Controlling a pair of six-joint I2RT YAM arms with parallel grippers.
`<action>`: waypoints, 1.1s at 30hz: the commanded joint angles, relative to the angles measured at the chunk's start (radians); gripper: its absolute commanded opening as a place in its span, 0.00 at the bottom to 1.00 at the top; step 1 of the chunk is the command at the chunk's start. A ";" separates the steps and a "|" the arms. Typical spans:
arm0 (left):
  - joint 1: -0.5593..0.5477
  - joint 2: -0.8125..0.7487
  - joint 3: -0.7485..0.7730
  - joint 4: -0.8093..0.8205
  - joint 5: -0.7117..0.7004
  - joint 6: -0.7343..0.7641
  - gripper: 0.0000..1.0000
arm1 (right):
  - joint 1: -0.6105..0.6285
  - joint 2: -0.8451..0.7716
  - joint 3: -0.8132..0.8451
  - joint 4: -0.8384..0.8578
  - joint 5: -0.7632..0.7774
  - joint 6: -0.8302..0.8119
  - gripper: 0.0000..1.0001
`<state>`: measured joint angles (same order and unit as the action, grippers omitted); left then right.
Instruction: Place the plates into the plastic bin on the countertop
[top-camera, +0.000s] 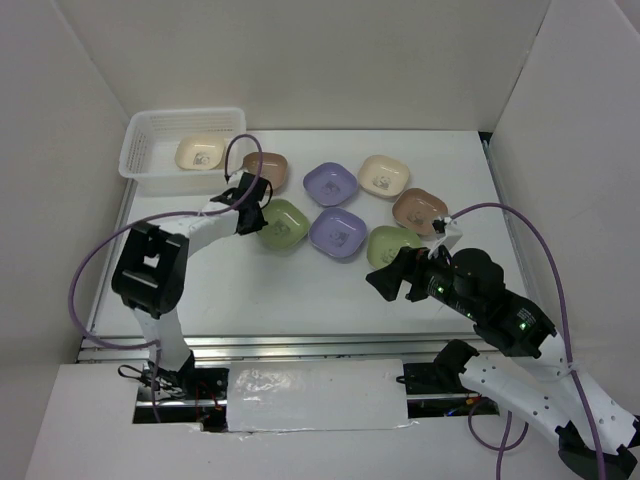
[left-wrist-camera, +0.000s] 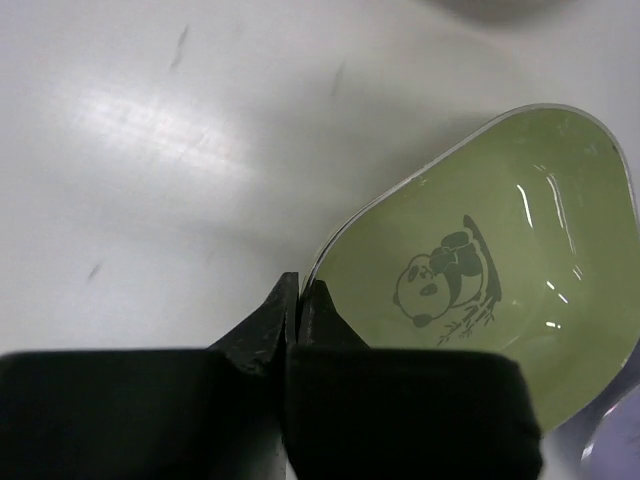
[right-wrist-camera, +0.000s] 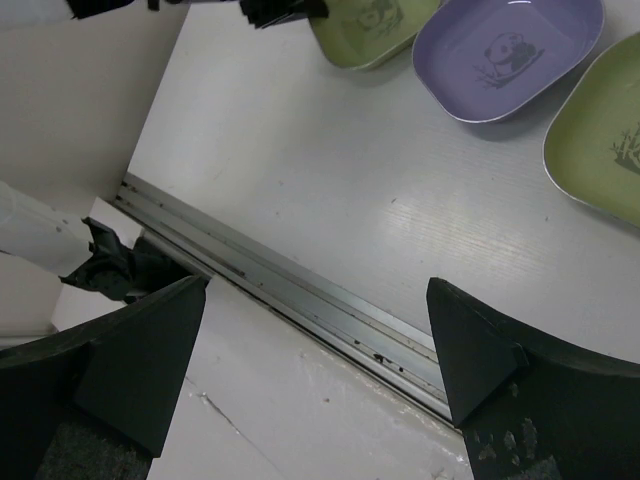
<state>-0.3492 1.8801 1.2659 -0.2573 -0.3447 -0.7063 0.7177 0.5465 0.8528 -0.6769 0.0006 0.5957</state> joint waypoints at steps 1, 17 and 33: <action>-0.052 -0.154 -0.121 -0.115 -0.126 -0.044 0.00 | 0.014 0.010 0.031 0.005 0.007 0.004 1.00; 0.337 -0.296 0.206 -0.098 -0.016 -0.155 0.00 | 0.029 0.099 0.014 0.109 0.006 -0.016 1.00; 0.587 0.435 0.912 -0.131 0.277 -0.122 0.05 | 0.020 0.159 0.005 0.123 -0.007 -0.051 1.00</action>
<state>0.2333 2.3096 2.0998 -0.4068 -0.1295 -0.8169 0.7372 0.7033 0.8501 -0.6029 -0.0082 0.5667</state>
